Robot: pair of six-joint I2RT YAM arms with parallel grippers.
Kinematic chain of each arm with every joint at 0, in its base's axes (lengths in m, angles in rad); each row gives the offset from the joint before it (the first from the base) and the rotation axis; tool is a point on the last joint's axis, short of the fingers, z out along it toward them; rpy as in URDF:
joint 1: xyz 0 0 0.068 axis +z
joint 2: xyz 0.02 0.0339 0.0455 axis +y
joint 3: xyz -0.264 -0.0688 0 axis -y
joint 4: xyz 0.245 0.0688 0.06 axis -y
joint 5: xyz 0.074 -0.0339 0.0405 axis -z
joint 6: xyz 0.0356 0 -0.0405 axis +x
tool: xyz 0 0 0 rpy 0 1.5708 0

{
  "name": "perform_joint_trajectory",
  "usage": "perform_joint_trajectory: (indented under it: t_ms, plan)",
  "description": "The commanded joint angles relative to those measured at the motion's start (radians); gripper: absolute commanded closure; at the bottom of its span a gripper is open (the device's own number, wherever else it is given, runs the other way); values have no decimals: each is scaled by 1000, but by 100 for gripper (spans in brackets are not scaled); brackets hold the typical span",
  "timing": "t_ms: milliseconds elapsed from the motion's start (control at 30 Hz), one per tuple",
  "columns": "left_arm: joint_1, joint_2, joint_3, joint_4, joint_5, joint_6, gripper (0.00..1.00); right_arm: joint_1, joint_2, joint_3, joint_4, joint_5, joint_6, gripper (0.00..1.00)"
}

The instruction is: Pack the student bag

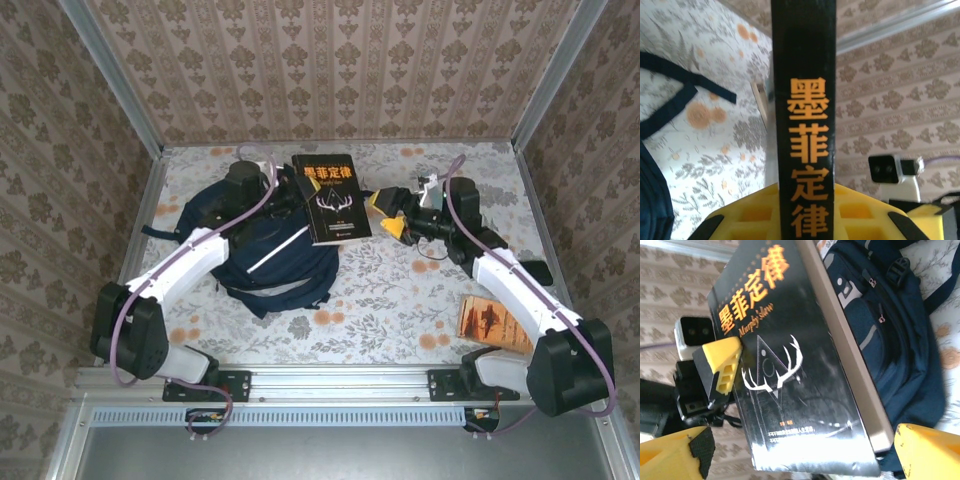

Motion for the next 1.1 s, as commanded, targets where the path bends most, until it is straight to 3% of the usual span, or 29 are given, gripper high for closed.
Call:
perform_joint_trajectory:
  t_ms: [0,300,700,833,1067]
  plan:
    - [-23,-51,65,84,-182,-42,94,57,-14,-49,242,100,199,2]
    - [-91,-53,96,186,-372,-74,93,177,76,-40,380,202,335,1]
    - [-151,-74,99,209,-490,-101,93,226,153,-20,553,299,437,1]
    - [-165,-87,85,185,-564,-116,94,245,160,-20,593,394,451,2]
    - [-165,-90,49,184,-590,-153,94,262,194,-17,677,440,511,7]
